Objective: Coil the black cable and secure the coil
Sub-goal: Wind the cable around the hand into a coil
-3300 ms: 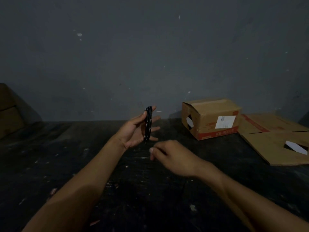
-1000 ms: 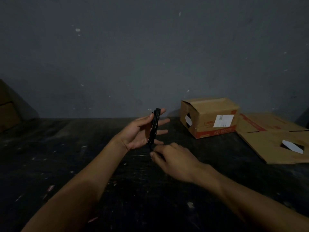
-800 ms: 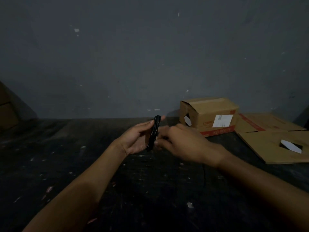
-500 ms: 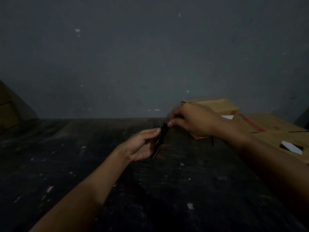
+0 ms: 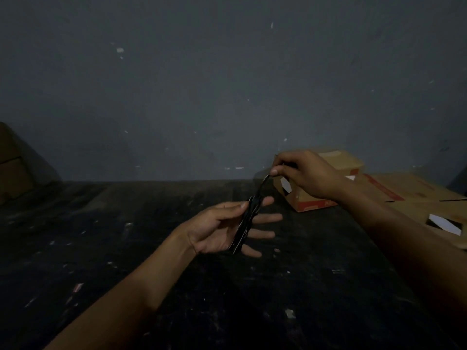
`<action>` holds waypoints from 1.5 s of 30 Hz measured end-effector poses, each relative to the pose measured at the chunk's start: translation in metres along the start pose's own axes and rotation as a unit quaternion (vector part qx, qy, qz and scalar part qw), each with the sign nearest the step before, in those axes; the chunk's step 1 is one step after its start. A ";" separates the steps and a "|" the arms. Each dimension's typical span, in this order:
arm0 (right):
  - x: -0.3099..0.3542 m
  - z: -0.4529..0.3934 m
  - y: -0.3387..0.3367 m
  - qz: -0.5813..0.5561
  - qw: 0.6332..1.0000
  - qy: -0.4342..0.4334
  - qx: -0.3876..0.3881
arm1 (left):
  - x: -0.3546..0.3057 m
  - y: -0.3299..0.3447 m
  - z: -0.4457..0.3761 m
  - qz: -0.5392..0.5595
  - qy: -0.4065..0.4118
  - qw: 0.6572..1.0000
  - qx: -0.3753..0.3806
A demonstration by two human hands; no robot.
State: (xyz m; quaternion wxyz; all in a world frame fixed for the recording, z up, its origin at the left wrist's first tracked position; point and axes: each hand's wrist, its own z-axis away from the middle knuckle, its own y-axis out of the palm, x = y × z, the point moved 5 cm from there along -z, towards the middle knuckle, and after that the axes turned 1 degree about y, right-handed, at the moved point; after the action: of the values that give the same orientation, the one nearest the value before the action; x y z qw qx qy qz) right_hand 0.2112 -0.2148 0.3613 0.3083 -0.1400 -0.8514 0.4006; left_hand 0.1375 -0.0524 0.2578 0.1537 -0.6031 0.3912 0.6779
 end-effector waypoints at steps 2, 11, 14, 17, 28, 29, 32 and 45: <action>-0.006 0.007 0.009 -0.027 0.999 -0.013 -0.027 | -0.004 0.007 0.000 0.016 0.015 0.999 0.030; -0.021 0.044 0.084 -0.238 0.968 0.029 -0.076 | -0.026 0.018 -0.008 0.092 0.110 0.989 0.044; -0.010 0.051 0.107 -0.345 0.933 0.042 -0.098 | -0.028 0.013 -0.010 0.107 0.143 0.983 0.041; -0.004 0.055 0.119 -0.408 0.902 0.069 -0.123 | -0.031 0.007 -0.009 0.128 0.185 0.974 -0.002; 0.004 0.054 0.118 -0.550 0.774 0.265 -0.166 | -0.032 -0.013 0.000 0.191 0.268 0.931 -0.158; 0.005 0.054 0.117 -0.557 0.767 0.273 -0.164 | -0.030 -0.015 0.001 0.185 0.267 0.931 -0.165; 0.007 0.056 0.114 -0.562 0.759 0.288 -0.159 | -0.023 -0.021 0.001 0.173 0.265 0.930 -0.185; -0.003 0.057 0.097 -0.401 0.851 0.251 -0.229 | 0.026 -0.038 0.007 0.083 0.146 0.968 -0.189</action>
State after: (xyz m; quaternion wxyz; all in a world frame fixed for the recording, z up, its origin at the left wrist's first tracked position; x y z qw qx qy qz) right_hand 0.1768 -0.1878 0.2575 0.6043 0.0508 -0.7951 -0.0126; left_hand 0.1523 -0.0294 0.2205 -0.0786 -0.6790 0.3228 0.6547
